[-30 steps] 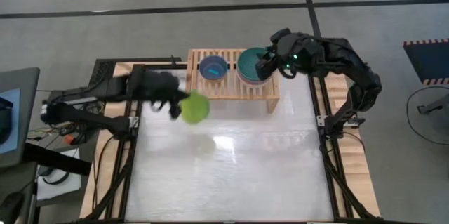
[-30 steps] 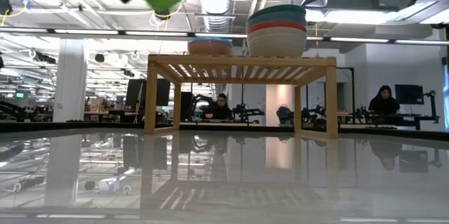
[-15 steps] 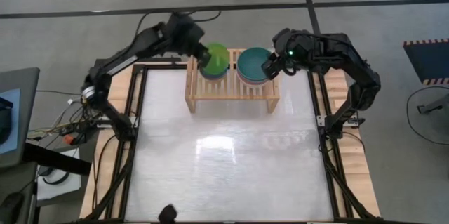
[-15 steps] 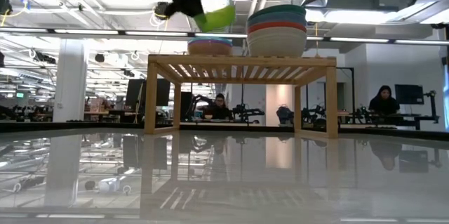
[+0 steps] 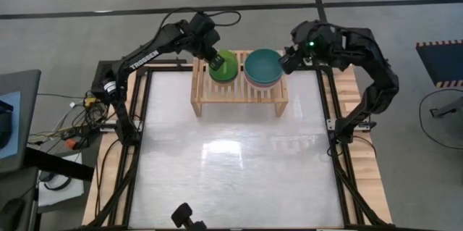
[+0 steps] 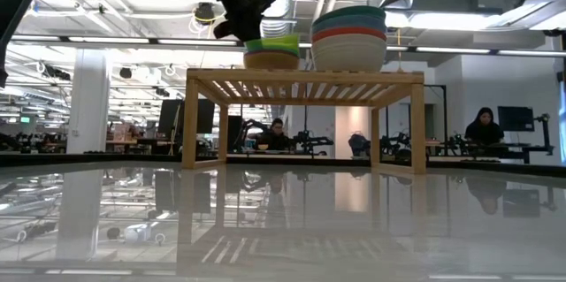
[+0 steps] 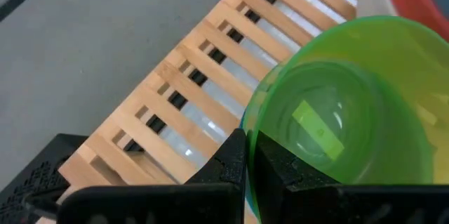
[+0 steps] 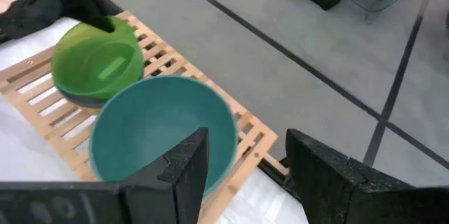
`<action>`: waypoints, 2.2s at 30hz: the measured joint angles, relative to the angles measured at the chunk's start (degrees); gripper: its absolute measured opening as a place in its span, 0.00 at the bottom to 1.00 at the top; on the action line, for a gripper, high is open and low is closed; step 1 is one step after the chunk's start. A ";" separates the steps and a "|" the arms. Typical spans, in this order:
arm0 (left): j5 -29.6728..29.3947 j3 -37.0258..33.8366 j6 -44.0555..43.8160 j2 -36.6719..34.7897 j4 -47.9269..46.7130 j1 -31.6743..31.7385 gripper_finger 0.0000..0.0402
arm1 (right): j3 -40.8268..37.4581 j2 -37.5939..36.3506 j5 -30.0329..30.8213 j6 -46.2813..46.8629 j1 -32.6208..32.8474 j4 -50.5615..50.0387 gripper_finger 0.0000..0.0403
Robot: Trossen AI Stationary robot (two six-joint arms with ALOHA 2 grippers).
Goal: Place and stack bowls onto a shelf
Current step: Stack the small green bowl on the stack small bowls on the shelf, then return to Home Position
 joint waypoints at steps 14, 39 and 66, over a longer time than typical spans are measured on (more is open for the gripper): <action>8.66 0.00 -2.72 -0.02 -3.94 1.66 0.10 | 0.02 -1.79 -0.34 -0.12 -1.49 0.12 0.53; -5.42 -26.41 -1.52 -30.85 23.46 -6.57 0.36 | -16.10 -6.01 -23.40 -5.06 -1.44 17.87 0.53; -0.17 -58.12 1.48 -61.63 49.52 -27.25 0.28 | -62.43 -31.53 -49.62 -5.90 7.72 73.55 0.19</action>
